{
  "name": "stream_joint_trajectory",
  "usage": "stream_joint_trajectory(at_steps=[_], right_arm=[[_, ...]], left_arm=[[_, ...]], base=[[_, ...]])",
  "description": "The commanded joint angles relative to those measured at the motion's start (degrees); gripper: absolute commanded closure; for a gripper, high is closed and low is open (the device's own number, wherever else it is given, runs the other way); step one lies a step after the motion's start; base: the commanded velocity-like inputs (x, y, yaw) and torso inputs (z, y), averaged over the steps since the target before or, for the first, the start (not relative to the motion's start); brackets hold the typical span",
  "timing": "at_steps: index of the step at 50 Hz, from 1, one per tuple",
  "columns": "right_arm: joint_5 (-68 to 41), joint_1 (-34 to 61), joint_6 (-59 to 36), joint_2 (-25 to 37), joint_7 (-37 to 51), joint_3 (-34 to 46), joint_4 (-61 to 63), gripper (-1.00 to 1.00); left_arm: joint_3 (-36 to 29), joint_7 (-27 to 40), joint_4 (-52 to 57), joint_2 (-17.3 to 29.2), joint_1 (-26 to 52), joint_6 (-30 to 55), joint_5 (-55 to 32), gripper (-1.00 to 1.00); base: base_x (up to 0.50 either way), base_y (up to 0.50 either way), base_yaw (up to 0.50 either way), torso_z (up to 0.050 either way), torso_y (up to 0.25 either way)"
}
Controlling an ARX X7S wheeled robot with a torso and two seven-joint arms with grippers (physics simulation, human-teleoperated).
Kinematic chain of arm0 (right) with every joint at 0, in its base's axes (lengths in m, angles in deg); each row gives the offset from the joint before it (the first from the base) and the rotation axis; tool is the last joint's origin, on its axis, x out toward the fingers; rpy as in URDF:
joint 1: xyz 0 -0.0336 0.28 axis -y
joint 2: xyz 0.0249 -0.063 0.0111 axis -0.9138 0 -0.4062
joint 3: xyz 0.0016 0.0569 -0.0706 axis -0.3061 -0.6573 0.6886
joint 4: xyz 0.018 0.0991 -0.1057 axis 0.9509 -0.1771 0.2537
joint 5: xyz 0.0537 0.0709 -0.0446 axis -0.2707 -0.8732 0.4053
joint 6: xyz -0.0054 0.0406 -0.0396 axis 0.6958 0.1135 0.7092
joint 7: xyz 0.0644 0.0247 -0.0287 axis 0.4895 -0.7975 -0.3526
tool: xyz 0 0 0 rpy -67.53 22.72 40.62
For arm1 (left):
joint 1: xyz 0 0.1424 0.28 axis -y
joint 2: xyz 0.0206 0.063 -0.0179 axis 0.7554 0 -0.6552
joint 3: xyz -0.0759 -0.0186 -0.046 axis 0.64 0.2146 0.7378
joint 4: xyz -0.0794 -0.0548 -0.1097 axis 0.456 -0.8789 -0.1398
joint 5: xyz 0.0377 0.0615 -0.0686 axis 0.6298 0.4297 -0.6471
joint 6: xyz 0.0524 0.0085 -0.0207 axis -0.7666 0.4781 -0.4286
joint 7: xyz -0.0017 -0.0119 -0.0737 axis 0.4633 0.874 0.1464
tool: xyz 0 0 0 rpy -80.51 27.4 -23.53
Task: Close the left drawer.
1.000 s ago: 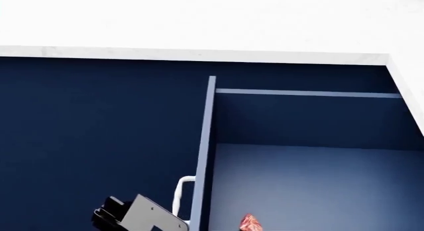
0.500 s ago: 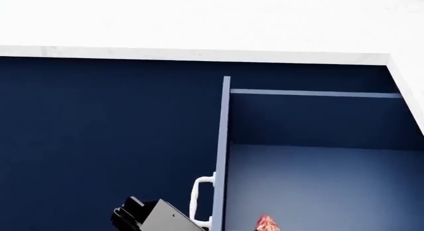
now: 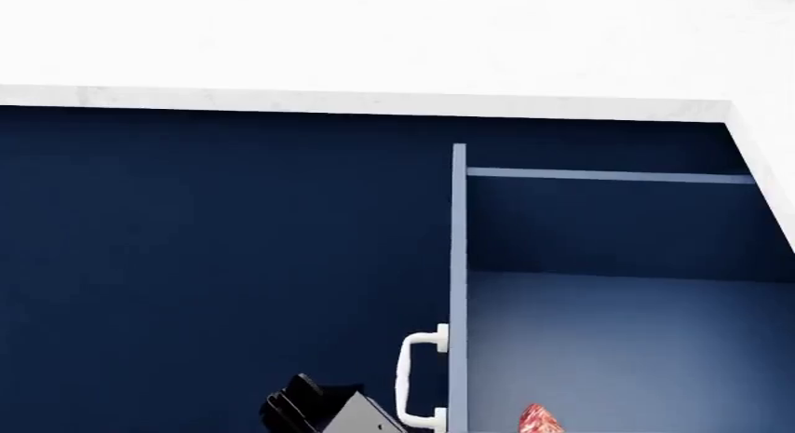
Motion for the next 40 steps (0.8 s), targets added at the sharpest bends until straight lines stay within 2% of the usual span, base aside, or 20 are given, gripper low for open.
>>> stream_joint_trajectory(at_steps=[1,22,40], right_arm=[[1.5,-0.1,0.0,-1.4,0.9,-0.9,0.0,-1.0],[5.7,-0.6,-0.2,-1.4,6.3,-2.3,0.0,-1.0],[5.1,-0.5,0.0,-1.4,5.6,-2.1,0.0,-1.0]], left_arm=[[-1.1,-1.7,1.6,-2.8,-0.2,0.7,2.3,-1.0],[-2.9,-2.1,3.1,-6.6,-3.4,1.9,6.6,-1.0],[-2.7,0.1,8.8,-6.6,-7.0,5.7,13.0,-1.0]], base=[[0.0,0.0,0.0,0.0,0.0],[0.0,0.0,0.0,0.0,0.0],[0.0,0.0,0.0,0.0,0.0]])
